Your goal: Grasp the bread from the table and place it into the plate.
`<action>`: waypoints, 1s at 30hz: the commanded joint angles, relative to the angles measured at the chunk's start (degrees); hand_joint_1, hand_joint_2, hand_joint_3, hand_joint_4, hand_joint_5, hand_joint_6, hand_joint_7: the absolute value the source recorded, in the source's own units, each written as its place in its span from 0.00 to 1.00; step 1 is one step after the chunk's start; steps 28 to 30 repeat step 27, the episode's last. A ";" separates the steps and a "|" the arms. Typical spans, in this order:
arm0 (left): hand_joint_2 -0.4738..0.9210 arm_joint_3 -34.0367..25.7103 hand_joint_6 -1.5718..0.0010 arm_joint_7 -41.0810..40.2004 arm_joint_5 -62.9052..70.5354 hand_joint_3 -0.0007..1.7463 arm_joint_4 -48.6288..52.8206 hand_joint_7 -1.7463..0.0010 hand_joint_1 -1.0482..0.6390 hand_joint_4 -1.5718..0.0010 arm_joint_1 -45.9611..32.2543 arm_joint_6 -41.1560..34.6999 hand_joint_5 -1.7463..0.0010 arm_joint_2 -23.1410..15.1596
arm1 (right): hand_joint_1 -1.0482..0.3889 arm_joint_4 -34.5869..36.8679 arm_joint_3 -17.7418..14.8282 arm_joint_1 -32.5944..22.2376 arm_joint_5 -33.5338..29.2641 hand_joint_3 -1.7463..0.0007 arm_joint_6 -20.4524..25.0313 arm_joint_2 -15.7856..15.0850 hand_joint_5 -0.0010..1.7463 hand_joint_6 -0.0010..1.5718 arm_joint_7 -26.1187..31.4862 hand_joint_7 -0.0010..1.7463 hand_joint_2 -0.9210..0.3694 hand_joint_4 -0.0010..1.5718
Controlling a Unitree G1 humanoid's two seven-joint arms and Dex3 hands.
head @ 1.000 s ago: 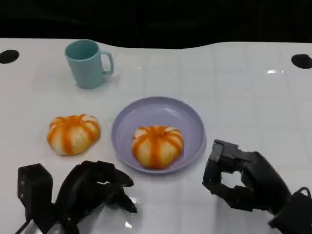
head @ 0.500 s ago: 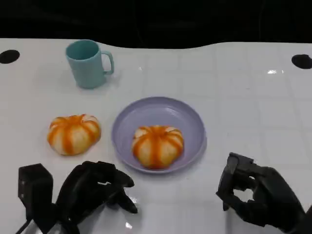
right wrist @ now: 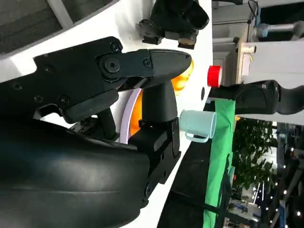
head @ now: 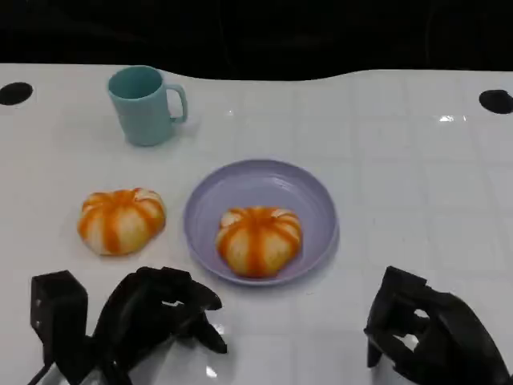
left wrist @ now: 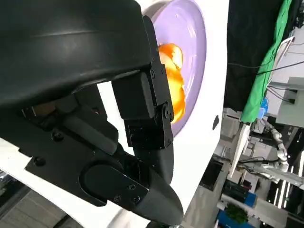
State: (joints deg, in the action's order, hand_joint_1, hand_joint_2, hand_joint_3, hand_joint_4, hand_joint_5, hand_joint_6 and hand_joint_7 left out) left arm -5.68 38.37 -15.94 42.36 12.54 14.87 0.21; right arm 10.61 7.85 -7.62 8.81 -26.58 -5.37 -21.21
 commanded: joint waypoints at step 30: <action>0.91 -1.08 0.00 0.75 -0.62 0.00 0.05 0.89 0.00 0.06 -0.86 -1.09 0.66 -1.10 | 0.30 0.49 -4.74 2.43 11.16 0.81 9.85 2.29 1.00 0.37 -8.55 0.89 0.00 0.42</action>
